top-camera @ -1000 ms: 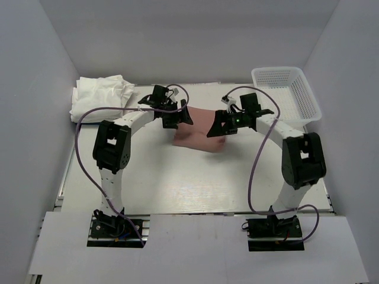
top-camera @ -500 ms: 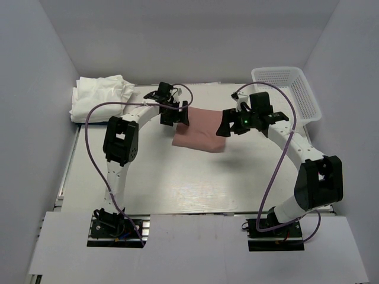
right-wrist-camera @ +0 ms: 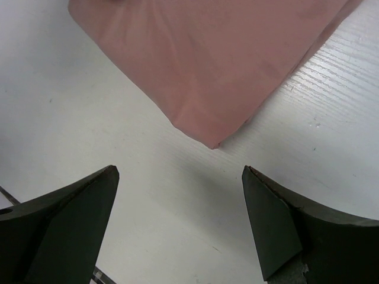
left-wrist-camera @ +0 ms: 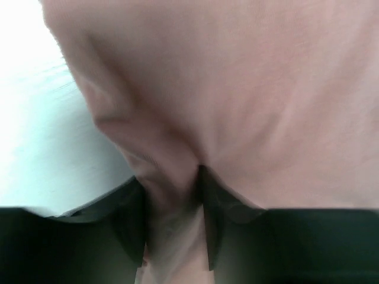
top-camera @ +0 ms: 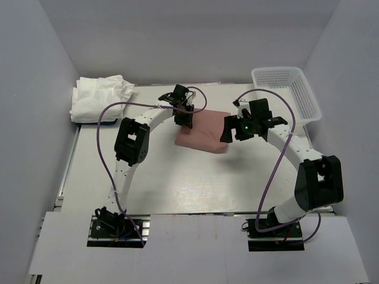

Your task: Fold and stack the t-shirts

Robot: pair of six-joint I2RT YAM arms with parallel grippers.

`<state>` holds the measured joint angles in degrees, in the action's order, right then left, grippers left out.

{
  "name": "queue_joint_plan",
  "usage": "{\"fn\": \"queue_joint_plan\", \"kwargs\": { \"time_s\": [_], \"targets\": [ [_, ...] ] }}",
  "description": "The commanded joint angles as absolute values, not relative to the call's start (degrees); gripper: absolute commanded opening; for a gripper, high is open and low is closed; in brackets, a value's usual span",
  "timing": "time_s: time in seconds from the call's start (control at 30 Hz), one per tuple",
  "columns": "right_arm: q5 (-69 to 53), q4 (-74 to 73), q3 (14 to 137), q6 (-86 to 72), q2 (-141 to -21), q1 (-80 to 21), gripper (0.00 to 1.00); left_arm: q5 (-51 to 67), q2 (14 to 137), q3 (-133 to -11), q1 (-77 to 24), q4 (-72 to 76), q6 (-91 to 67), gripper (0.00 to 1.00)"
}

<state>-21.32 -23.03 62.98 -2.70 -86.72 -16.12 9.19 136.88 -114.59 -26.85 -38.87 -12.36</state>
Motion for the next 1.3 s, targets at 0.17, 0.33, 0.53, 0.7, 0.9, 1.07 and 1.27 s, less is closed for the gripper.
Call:
{"fn": "queue_joint_plan", "kwargs": {
  "time_s": [0.17,0.33,0.53,0.7,0.9,1.07,1.27],
  "targets": [
    [-19.3,-20.7,62.1,-3.3,-84.2,-15.7,0.9,7.5,139.3,-119.8,-27.2,-43.9,-11.6,0.0],
    [-18.3,-18.9,60.6,-3.4,-81.7,-15.7,0.9,5.0,133.3,-121.7,-26.0,-43.9,-5.0,0.0],
    [-18.5,-18.4,59.5,-3.3,-79.7,-15.6,0.9,-5.3,122.6,-117.6,-25.4,-42.2,6.1,0.0],
    [-19.0,-18.0,59.2,-3.6,-79.9,-15.6,0.9,-8.9,113.8,-114.7,-23.4,-41.6,13.5,0.0],
    [-19.5,-18.5,59.9,-4.1,-79.9,-15.4,0.9,-11.2,107.9,-112.5,-18.3,-40.0,19.4,0.0],
    [-19.9,-19.2,60.3,-4.1,-79.6,-15.4,0.9,-12.6,107.2,-115.7,-13.7,-40.5,21.7,0.0],
    [-20.7,-19.8,61.5,-4.4,-80.3,-15.5,0.9,-11.4,108.5,-120.4,-7.4,-41.7,22.2,0.0]
  ]
}}
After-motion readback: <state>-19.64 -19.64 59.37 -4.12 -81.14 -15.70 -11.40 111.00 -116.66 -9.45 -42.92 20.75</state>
